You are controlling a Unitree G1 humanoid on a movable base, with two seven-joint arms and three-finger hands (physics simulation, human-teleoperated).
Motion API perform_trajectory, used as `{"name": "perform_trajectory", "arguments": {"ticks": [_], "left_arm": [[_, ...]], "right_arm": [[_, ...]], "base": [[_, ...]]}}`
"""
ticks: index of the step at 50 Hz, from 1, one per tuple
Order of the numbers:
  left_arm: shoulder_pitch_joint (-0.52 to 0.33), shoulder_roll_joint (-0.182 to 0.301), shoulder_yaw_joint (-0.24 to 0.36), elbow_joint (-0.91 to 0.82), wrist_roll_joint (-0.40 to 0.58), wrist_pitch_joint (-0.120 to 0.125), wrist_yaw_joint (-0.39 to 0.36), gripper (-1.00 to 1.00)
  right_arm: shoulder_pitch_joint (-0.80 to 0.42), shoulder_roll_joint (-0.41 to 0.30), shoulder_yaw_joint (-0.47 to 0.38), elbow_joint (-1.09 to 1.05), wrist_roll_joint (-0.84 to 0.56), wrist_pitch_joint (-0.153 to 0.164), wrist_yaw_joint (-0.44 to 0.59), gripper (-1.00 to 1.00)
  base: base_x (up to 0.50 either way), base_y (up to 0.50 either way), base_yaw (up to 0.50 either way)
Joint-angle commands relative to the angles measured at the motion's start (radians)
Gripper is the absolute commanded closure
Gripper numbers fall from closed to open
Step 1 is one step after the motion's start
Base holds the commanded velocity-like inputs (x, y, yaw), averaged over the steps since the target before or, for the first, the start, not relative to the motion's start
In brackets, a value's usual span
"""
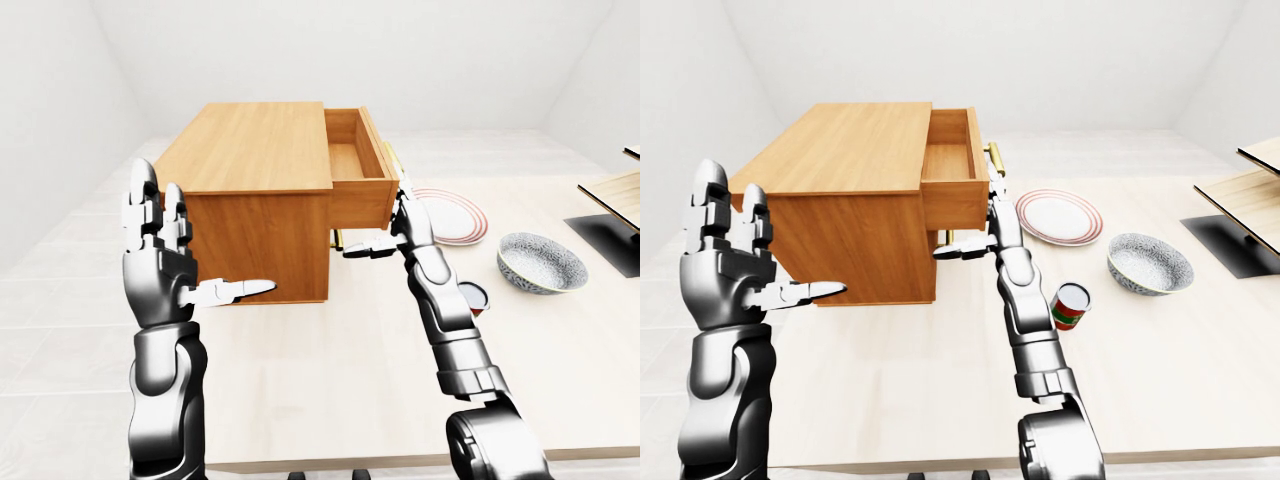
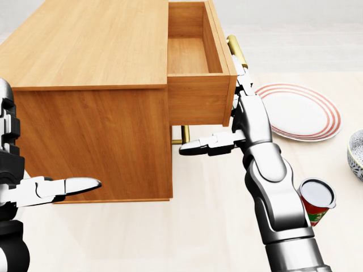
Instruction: Close the top drawer of the cabinet.
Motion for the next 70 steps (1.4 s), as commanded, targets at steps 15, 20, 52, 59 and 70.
{"name": "perform_trajectory", "arguments": {"ticks": [15,20,52,59,70], "left_arm": [[-0.004,0.001,-0.001,-0.004,-0.002,0.0,0.002,-1.0],[-0.006,0.001,-0.001,0.002,-0.001,0.0,0.001,-1.0],[-0.008,0.002,-0.003,0.011,-0.002,0.0,-0.001,-1.0],[-0.005,0.002,-0.005,0.02,0.001,0.0,-0.004,-1.0],[-0.006,0.001,-0.005,0.015,0.0,0.0,-0.004,-1.0]], "right_arm": [[-0.022,0.047,0.043,0.039,-0.009,0.0,0.026,-1.0],[-0.031,0.055,0.046,0.057,-0.008,0.0,0.029,-1.0],[-0.104,0.108,0.071,0.208,-0.008,0.0,0.049,-1.0],[-0.113,0.115,0.072,0.224,-0.007,0.0,0.051,-1.0],[-0.135,0.14,0.082,0.279,-0.005,0.0,0.056,-1.0]], "base": [[0.0,0.0,0.0],[0.0,0.0,0.0],[0.0,0.0,0.0],[0.0,0.0,0.0],[0.0,0.0,0.0]]}}
